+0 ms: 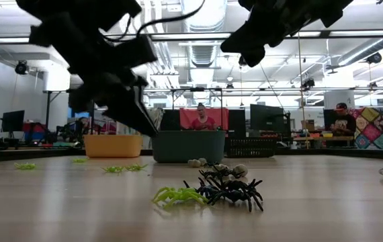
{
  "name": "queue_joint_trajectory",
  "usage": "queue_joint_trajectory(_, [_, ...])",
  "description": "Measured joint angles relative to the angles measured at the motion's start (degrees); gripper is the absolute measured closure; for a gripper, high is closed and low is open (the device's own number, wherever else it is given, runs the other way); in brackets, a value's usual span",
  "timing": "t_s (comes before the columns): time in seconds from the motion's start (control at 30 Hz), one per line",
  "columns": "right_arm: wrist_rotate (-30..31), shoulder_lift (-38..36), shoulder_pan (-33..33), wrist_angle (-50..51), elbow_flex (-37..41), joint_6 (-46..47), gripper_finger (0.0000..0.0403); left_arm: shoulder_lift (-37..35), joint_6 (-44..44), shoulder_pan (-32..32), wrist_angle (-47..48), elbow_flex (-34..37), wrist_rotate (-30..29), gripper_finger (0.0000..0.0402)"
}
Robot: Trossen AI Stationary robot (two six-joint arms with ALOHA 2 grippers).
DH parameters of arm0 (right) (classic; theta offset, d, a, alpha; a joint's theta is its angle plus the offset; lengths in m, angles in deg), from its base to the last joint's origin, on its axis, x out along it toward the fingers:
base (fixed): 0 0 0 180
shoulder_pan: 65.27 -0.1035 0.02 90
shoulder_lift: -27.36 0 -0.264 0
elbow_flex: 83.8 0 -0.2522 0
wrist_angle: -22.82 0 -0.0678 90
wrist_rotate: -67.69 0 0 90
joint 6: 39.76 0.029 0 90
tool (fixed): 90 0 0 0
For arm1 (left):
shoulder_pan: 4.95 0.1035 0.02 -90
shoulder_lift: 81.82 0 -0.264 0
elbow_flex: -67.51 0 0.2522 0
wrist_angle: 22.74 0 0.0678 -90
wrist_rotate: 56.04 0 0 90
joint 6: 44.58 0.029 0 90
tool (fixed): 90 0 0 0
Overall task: Sort Halloween decoration
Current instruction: Put the black spider toy into the yellow bin
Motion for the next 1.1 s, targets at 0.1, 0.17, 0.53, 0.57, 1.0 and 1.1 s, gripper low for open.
queue_joint_trajectory(0.1, [0.0,0.0,0.0,-0.1,0.0,0.0,0.0394,-4.2,1.9,0.9,4.3,0.0,-1.4,0.0401])
queue_joint_trajectory(0.17, [0.0,0.0,0.0,-0.1,0.0,-0.1,0.0394,-7.4,3.2,1.9,8.1,0.0,-3.7,0.0401])
queue_joint_trajectory(0.53, [0.3,0.0,0.0,-0.2,0.0,-1.2,0.0394,-23.6,13.3,19.8,19.8,1.3,-9.0,0.0401])
queue_joint_trajectory(0.57, [0.8,0.0,0.1,-0.2,0.0,-1.4,0.0394,-24.2,14.1,22.8,19.8,1.4,-9.0,0.0401])
queue_joint_trajectory(1.0, [6.3,0.0,0.2,-0.1,0.0,-1.6,0.0394,-15.6,2.6,61.8,10.9,1.5,17.2,0.0402])
queue_joint_trajectory(1.1, [6.3,0.0,0.2,-0.1,0.0,-1.6,0.0394,-11.9,1.9,63.8,10.9,1.3,17.4,0.0402])
